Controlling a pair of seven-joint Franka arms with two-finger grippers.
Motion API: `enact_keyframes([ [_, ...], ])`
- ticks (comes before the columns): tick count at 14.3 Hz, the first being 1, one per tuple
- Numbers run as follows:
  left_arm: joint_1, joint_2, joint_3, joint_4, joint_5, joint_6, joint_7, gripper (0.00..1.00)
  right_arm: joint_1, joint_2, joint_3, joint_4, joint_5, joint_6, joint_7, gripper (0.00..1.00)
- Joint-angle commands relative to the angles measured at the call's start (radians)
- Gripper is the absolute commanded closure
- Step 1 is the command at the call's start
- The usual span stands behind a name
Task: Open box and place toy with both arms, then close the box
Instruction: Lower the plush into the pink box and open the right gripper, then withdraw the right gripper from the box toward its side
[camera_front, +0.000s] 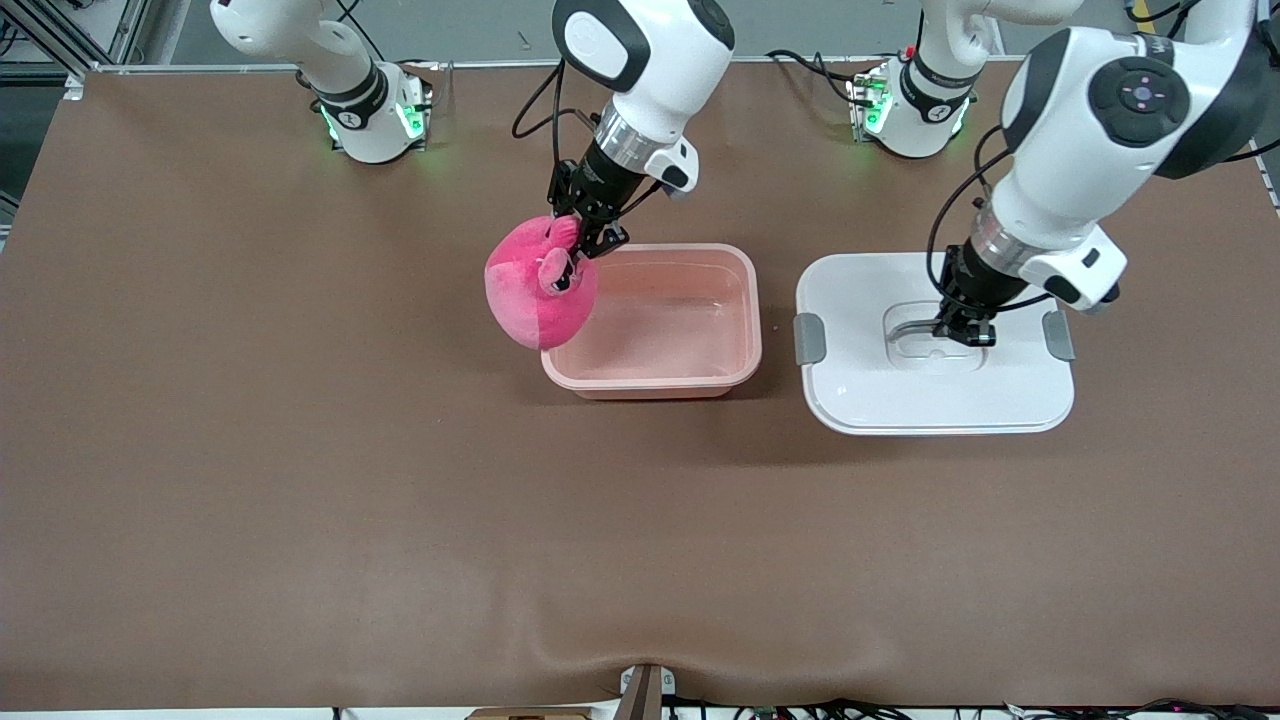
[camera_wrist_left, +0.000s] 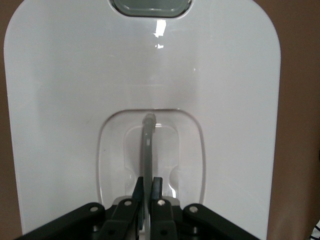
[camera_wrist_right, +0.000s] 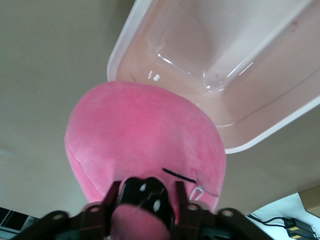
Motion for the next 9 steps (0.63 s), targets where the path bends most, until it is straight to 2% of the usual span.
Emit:
enact_keyframes([
  [1, 0.040, -0.038, -0.011, -0.029, -0.026, 0.001, 0.061, 1.00, -0.005, 0.006, -0.003, 0.061, -0.017, -0.017, -0.015, 0.00],
  [5, 0.040, -0.038, -0.011, -0.027, -0.027, -0.001, 0.061, 1.00, -0.034, 0.002, -0.004, 0.176, 0.026, -0.075, -0.084, 0.00],
  [9, 0.033, -0.038, -0.011, -0.027, -0.029, -0.001, 0.061, 1.00, -0.141, -0.021, -0.007, 0.187, 0.098, -0.068, -0.229, 0.00],
])
